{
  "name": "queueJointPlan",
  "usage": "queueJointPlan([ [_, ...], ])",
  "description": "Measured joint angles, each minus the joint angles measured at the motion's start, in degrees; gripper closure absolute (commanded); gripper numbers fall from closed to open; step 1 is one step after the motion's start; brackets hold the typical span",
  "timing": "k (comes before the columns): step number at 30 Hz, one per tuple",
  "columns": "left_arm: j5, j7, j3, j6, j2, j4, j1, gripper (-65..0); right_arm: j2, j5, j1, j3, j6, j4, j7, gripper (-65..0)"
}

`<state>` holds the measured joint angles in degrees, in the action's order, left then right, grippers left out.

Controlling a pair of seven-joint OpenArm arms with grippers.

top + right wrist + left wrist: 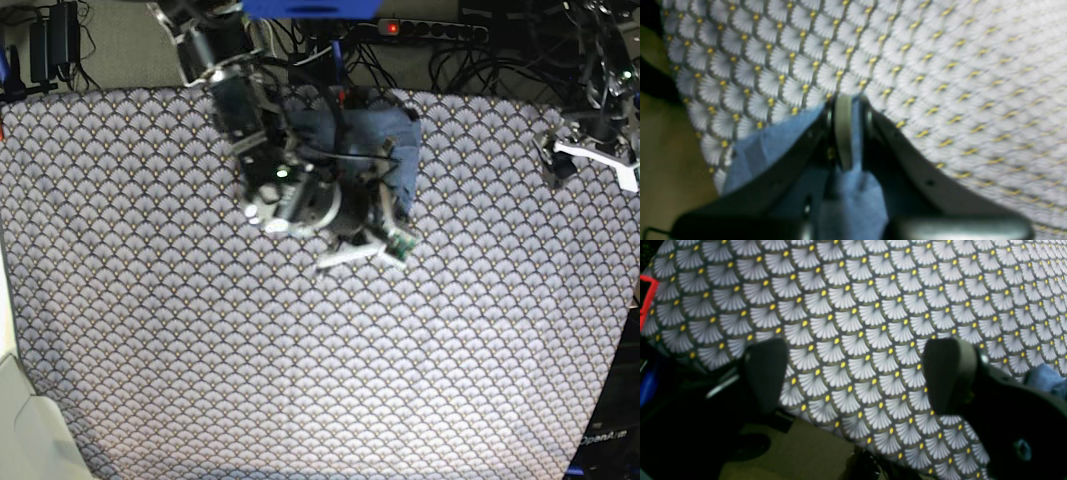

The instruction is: Fold the T-shirt properly

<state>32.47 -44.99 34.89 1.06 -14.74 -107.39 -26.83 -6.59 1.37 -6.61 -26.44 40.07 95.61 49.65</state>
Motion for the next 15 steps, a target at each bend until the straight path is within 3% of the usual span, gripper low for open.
queueJointPlan([
  [5, 0.0, 0.0, 0.0, 0.0, 0.0, 0.0, 0.1, -63.3, 6.6, 0.1, 1.9, 1.3, 0.0, 13.2, 7.3, -2.5],
  [11, 0.0, 0.2, 0.0, 0.0, 0.0, 0.0, 0.3, -63.3, 12.4, 0.9, 11.3, 12.3, 0.0, 16.5, 6.0, -2.5],
  [15, 0.0, 0.0, -0.2, 0.0, 0.2, 0.1, 1.9, -63.3, 12.1, 0.0, 16.2, 13.0, 0.0, 16.4, 0.9, -2.5],
])
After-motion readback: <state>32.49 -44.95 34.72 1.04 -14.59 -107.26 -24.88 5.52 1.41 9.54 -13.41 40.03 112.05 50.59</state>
